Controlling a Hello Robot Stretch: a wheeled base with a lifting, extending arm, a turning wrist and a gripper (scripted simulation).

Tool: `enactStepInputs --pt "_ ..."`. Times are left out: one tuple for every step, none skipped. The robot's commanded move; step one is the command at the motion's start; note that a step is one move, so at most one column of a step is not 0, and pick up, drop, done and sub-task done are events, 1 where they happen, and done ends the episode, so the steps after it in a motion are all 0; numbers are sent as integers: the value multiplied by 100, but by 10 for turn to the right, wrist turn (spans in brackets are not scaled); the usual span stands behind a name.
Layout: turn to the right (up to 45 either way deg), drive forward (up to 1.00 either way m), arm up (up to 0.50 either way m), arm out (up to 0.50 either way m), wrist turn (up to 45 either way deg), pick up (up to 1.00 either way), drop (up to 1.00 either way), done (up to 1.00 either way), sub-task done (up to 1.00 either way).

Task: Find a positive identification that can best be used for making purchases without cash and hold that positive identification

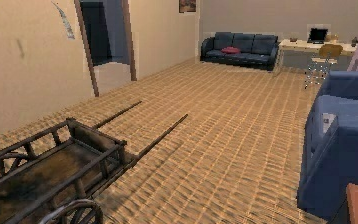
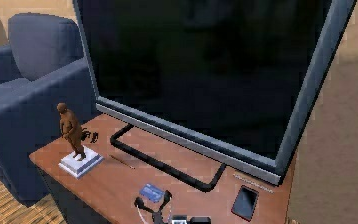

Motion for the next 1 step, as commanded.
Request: enactStepInputs --pt "0 0 0 0 0 0 0 100 0"
